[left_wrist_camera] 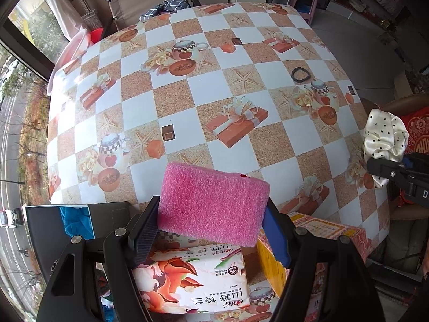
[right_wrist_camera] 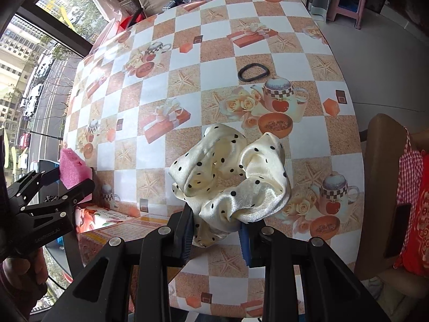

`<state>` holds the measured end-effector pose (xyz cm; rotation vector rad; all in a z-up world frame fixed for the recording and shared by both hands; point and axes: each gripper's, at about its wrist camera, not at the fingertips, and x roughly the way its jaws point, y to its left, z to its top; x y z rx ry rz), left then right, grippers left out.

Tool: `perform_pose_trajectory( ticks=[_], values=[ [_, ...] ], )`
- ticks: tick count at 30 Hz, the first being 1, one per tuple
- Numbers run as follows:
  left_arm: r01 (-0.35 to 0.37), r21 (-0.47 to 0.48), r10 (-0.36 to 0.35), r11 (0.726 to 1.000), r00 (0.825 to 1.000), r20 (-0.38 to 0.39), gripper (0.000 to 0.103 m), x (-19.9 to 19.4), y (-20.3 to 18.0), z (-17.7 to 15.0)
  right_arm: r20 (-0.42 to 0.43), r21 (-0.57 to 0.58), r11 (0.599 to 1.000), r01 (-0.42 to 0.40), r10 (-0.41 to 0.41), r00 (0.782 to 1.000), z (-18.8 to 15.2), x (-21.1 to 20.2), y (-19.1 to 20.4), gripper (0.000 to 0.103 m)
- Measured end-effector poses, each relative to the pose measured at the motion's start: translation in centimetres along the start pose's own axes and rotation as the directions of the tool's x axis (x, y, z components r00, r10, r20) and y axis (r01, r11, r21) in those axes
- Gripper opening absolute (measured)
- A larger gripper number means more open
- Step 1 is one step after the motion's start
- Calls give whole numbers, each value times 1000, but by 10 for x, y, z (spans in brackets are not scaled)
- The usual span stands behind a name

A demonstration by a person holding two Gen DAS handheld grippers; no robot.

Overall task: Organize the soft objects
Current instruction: 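Lift the pink sponge and polka-dot scrunchie with both tools toward the box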

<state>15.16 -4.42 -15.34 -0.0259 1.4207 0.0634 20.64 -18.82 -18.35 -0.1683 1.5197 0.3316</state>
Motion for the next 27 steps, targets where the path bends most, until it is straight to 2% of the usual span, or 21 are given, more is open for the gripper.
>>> perform_pose_trajectory(
  ticks=[16,22,27],
  values=[
    [51,-8,-50,999,996,72,75,-54,21,-67,30,-99,994,-56,60,998,-54,-49,71,30],
    [79,-42,-75,996,993,95,75,-66,38,-94,14,-139,988,-61,64,998,-74,-54,105,30],
    [76,-89,-67,993,992,105,75,-70,59,-115,-2,-186,980,-71,72,997,-88,-54,136,30]
  ],
)
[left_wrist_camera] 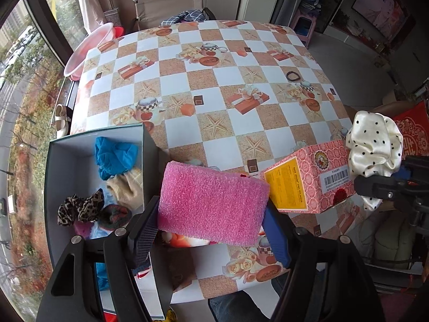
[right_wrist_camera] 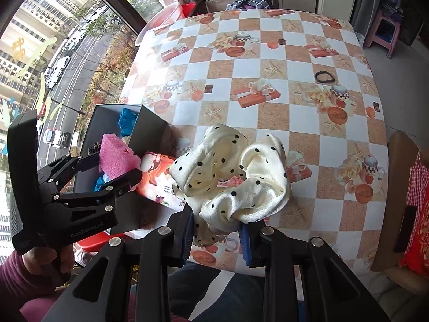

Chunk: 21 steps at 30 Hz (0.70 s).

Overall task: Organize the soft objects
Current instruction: 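Lift the pink sponge and polka-dot scrunchie with both tools toward the box, then hold the pink sponge and polka-dot scrunchie with both tools above the box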

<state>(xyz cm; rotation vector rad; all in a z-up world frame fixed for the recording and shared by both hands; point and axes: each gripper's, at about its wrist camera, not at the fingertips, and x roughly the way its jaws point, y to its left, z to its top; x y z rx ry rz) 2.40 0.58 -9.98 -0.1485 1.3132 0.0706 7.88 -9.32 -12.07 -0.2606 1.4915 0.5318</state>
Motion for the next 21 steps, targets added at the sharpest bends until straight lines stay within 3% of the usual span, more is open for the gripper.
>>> perform_pose_trajectory(
  ticks=[11,21],
  values=[
    [-38,-170,45,985,998,36,75,-18,66,-29,-38,-149,988,-42,37,999,6,17,77,30],
    [-74,-326,91,942,995,37,75,-27,118,-61,-95,-316,946,-73,45,994,17,40,145,30]
  ],
)
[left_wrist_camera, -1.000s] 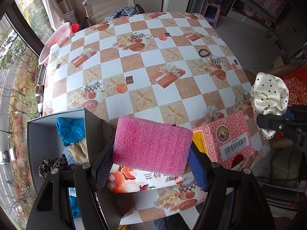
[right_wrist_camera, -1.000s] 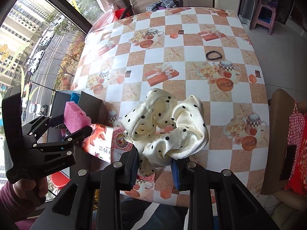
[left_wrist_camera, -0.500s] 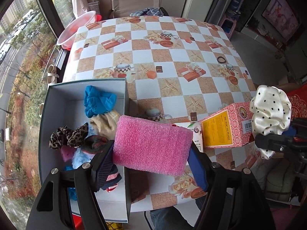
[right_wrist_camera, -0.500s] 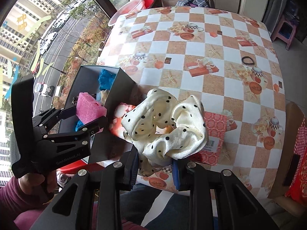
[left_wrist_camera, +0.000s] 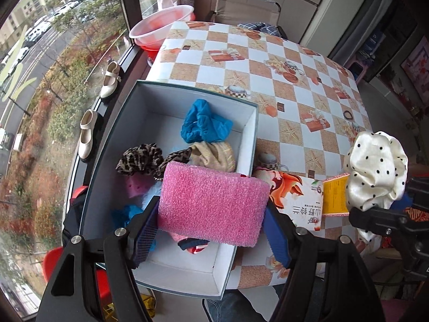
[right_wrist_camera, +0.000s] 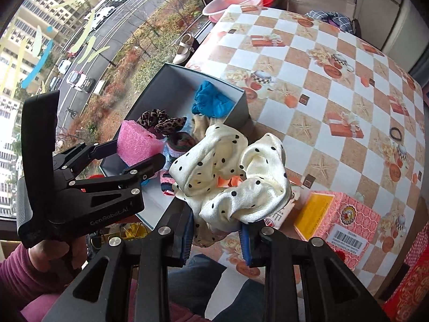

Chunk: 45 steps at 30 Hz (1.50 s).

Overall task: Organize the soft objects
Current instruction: 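Hold the pink sponge and polka-dot scrunchie with both tools above the box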

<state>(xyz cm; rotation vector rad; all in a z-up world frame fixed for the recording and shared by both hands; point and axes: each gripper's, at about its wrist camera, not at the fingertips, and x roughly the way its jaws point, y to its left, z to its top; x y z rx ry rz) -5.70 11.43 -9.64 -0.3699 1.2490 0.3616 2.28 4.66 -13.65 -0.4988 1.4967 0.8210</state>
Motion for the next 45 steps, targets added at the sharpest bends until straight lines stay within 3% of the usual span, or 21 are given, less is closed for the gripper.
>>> perform_pose_trajectory(
  ticks=[10,19,45],
  values=[
    [-61,-143,60,988,998,-17,75,2,53,-11,-53,-112,993,-22,17,998,26,27,38,30],
    [-93,-207,86,974,995,-41,75,9,74,-20,-91,-186,982,-33,17,996,41,47,65,30],
    [-103,-247,87,963,993,-75,75,21,84,-27,-131,-239,971,-25,-7,991,62,69,83,30]
  ],
)
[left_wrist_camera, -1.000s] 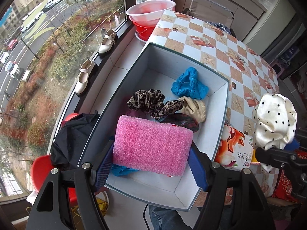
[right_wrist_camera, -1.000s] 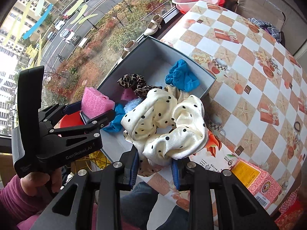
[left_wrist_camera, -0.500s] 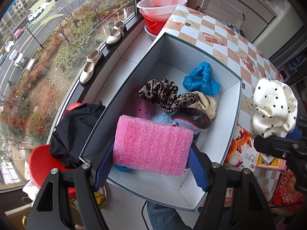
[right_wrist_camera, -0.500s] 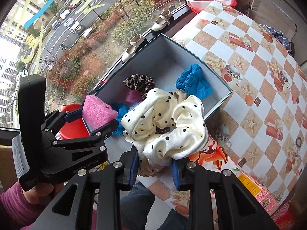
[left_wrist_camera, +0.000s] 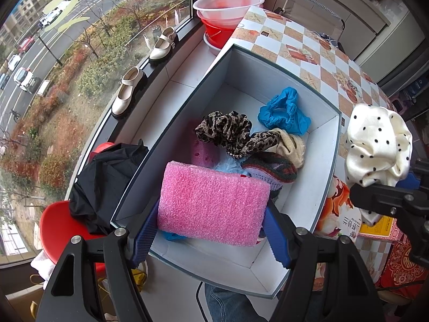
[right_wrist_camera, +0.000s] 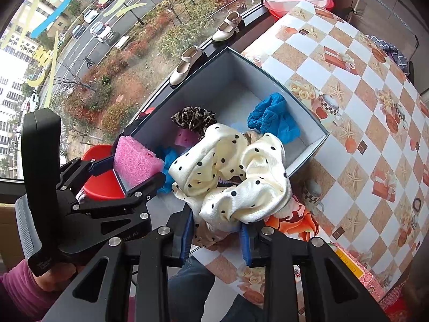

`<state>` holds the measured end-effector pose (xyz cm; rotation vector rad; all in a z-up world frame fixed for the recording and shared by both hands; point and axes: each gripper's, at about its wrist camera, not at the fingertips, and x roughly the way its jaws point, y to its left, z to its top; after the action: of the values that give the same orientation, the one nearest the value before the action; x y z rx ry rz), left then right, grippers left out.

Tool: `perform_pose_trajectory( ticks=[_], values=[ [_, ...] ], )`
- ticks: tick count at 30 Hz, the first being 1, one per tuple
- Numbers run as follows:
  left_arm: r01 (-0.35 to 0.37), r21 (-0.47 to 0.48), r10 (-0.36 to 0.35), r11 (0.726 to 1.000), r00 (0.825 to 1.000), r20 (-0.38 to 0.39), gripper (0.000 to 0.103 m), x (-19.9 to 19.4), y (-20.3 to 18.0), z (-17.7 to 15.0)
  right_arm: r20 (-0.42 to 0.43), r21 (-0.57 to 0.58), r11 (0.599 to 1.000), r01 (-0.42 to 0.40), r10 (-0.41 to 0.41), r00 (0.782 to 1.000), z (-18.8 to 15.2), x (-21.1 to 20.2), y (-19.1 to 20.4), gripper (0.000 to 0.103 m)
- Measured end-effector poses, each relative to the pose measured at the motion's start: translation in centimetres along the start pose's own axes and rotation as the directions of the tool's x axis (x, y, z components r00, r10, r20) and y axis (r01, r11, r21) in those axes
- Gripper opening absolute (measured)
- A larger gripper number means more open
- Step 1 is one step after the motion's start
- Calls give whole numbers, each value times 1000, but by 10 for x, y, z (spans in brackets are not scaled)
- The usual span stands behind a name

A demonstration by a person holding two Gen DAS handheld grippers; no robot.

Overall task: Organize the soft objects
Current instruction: 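Hold the pink sponge and polka-dot scrunchie with both tools above the box, then open both tools to drop the sponge and scrunchie into the box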

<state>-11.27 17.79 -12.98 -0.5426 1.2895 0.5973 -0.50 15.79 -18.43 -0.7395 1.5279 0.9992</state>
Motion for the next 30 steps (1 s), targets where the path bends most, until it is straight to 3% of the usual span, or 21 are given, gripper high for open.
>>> perform_pose_trajectory(
  ticks=[12,16,17,19,21,25,26,28,30],
  values=[
    [-4,-2,4,1000,1000,-6,76,3,0,0,-9,4,1000,13,-13,1000,11,8,-3,30],
    [-46,-9,46,999,998,34,77,-1,-2,0,-9,20,1000,16,-16,1000,18,10,-6,31],
    [-56,-13,56,998,998,35,78,-1,-2,1,-6,24,1000,16,-15,1000,20,10,-7,34],
    [-84,-24,84,996,996,7,78,2,0,3,5,30,999,27,-27,1000,23,7,-8,57],
    [-109,-32,108,994,994,-27,78,8,1,7,19,29,999,31,-32,999,25,4,-8,59],
    [-81,-54,80,995,997,-23,78,8,7,7,22,43,998,36,-37,999,28,1,-11,60],
    [-74,-56,73,996,997,-19,78,7,7,7,21,47,998,40,-41,999,27,1,-12,65],
    [-41,-62,40,997,999,-17,78,6,9,8,23,59,997,54,-56,998,25,1,-15,96],
    [-8,-68,6,998,1000,-20,78,6,9,8,21,76,996,44,-46,999,23,1,-18,101]
  ],
)
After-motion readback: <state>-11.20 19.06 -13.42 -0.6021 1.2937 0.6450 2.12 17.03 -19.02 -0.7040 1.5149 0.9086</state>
